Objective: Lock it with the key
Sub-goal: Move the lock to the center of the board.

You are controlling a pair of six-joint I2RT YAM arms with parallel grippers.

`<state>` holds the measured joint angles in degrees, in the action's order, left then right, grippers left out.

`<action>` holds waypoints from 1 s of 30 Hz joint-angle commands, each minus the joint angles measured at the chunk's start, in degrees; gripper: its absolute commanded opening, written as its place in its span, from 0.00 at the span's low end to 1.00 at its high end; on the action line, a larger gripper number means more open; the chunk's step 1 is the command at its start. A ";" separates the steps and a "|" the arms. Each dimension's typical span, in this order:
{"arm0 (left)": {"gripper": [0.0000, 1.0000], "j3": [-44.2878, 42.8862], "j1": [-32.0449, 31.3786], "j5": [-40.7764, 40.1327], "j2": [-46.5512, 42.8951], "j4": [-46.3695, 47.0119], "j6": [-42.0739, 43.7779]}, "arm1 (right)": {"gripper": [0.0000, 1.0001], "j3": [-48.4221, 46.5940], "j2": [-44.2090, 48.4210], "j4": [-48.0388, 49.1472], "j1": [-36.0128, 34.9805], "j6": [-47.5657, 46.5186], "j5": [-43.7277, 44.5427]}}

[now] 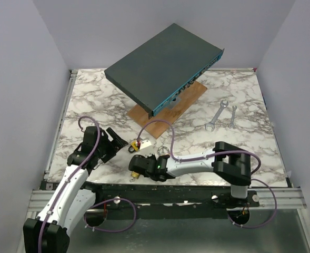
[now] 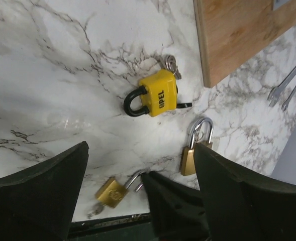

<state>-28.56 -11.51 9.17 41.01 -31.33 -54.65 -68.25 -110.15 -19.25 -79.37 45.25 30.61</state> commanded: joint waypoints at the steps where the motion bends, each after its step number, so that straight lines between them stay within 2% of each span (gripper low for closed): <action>1: 0.82 1.00 -4.96 3.06 2.78 4.93 -0.02 | 0.16 7.77 1.68 -4.96 4.29 2.72 2.29; 6: 0.77 -0.48 -15.93 -0.09 8.05 6.82 1.41 | 0.11 12.63 6.04 -3.71 7.29 2.26 3.16; 10: 0.75 0.58 -21.75 -1.04 11.51 9.09 4.64 | 0.07 16.15 10.09 -2.12 9.53 1.31 2.71; 14: 0.73 -0.09 -27.35 -5.73 14.87 8.17 7.49 | 0.07 18.79 14.68 0.64 10.25 0.21 1.75; 16: 0.73 -0.92 -30.03 -7.03 17.05 9.12 9.47 | 0.13 19.29 16.49 1.93 10.29 -0.40 1.14; 19: 0.74 -4.53 -35.53 -10.80 21.89 8.27 12.00 | 0.30 18.69 19.18 2.39 10.31 -1.02 0.90; 22: 0.75 -8.16 -40.21 -13.58 26.45 7.74 13.53 | 0.42 17.59 23.31 0.91 10.38 -0.82 2.18; 30: 0.76 -16.31 -47.44 -17.56 37.64 5.64 18.95 | 0.45 17.74 37.32 -13.51 11.01 8.20 13.91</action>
<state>-40.80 -55.44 -3.01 73.89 -23.40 -40.42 -50.54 -78.94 -23.49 -68.95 47.92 36.45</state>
